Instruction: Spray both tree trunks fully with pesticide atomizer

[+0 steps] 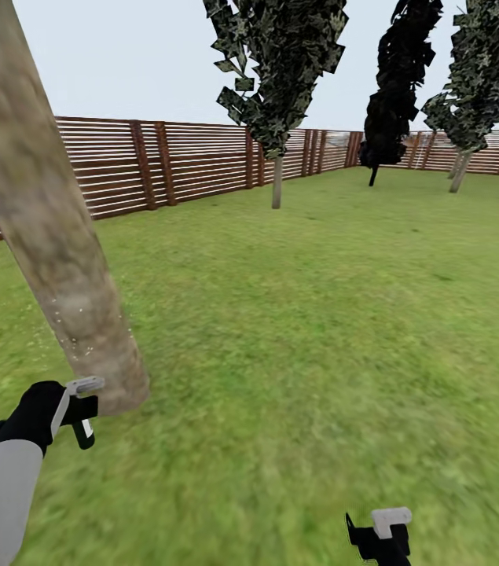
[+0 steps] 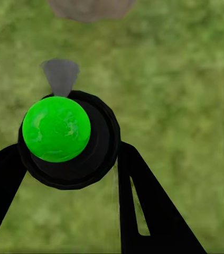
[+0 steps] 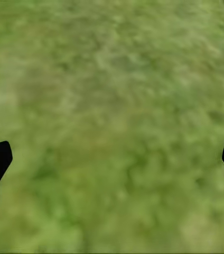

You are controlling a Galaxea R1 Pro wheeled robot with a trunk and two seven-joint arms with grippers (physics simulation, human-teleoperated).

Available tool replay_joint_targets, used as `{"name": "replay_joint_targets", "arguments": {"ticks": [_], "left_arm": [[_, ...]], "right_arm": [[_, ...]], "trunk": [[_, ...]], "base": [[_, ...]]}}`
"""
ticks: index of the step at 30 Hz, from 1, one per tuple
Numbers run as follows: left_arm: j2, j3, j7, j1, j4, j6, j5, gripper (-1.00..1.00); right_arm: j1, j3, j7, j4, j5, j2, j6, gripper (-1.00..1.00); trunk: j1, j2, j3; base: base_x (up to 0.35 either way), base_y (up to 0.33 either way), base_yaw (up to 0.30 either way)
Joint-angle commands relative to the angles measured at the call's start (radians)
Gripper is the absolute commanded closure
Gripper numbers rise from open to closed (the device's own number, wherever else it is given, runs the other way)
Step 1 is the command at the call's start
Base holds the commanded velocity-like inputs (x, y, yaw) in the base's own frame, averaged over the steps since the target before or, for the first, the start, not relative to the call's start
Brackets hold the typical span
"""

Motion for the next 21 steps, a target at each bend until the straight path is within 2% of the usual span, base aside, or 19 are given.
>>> {"name": "replay_joint_targets", "arguments": {"ticks": [1,14,21], "left_arm": [[-0.001,0.005,-0.009,-0.001,-0.002,0.004,-0.011,1.0],[-0.001,0.004,-0.009,-0.001,-0.002,0.004,-0.012,1.0],[-0.001,0.004,-0.008,-0.001,-0.002,0.001,-0.013,1.0]], "right_arm": [[-0.001,-0.004,-0.006,0.001,0.011,0.0,-0.003,-1.0],[0.0,-0.004,-0.006,0.001,0.011,-0.001,-0.003,-1.0],[0.0,-0.004,-0.006,0.001,0.011,0.0,-0.002,-1.0]], "trunk": [[0.0,0.0,-0.001],[0.0,0.0,-0.001],[0.0,0.0,-0.001]], "base": [[0.152,-0.303,0.016],[0.228,-0.247,0.006],[0.192,-0.262,0.238]]}}
